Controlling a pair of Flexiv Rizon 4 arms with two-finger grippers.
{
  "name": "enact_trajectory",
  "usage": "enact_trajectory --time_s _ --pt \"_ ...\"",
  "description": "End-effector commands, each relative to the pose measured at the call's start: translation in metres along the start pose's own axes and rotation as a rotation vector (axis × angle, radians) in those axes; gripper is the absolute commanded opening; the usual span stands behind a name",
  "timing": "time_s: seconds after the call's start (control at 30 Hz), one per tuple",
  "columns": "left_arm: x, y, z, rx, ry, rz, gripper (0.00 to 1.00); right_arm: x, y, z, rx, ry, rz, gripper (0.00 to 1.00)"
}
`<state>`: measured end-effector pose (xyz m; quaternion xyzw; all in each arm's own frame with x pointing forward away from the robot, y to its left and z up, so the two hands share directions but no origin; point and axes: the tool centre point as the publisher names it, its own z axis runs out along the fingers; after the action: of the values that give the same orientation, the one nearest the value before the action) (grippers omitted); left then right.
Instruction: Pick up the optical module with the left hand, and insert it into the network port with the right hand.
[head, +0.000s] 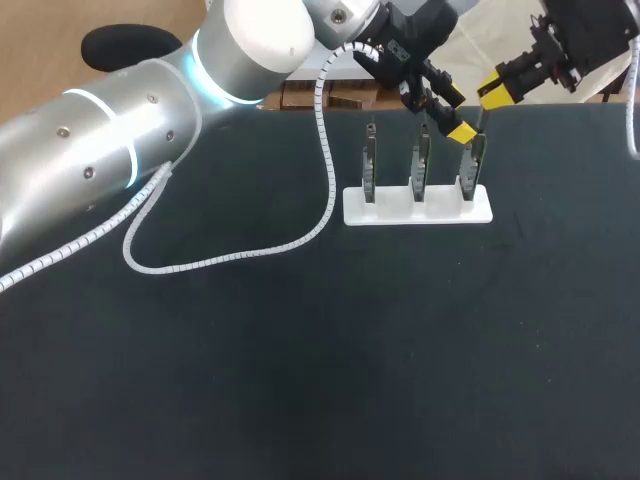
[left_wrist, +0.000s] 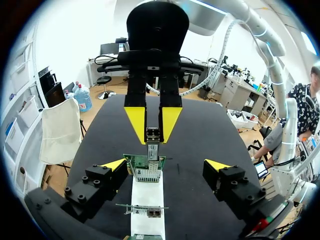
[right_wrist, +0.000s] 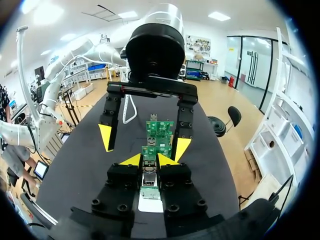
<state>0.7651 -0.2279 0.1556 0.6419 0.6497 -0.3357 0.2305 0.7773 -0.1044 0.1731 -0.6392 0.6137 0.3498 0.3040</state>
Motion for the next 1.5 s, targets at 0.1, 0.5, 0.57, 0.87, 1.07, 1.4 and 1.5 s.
enact_trajectory --time_s 0.1,0.5,0.57,0.87,1.07,1.4,1.5 --pt "-0.0011 0.0031 0.0002 0.006 0.004 0.001 1.0 -0.001 0.0047 -0.0005 0.013 -0.002 -0.004 0.0" --pt "-0.0011 0.0031 0.0002 0.006 0.004 0.001 1.0 0.0007 0.0069 0.0003 0.018 0.0 -0.007 0.0" --pt "-0.0011 0.0031 0.0002 0.006 0.004 0.001 1.0 0.0009 0.0068 0.0007 0.017 0.0 -0.01 0.0" --pt "-0.0011 0.0031 0.0002 0.006 0.004 0.001 1.0 0.0025 0.0025 0.0018 0.024 0.003 -0.021 0.0" --pt "-0.0011 0.0031 0.0002 0.006 0.004 0.001 1.0 0.002 0.0008 0.0018 0.027 0.003 -0.022 0.0" --pt "-0.0011 0.0031 0.0002 0.006 0.004 0.001 1.0 0.0059 0.0013 0.003 0.021 0.012 -0.011 0.0" --pt "-0.0011 0.0031 0.0002 0.006 0.004 0.001 1.0 0.0068 0.0013 0.0035 0.022 0.013 -0.01 0.0"
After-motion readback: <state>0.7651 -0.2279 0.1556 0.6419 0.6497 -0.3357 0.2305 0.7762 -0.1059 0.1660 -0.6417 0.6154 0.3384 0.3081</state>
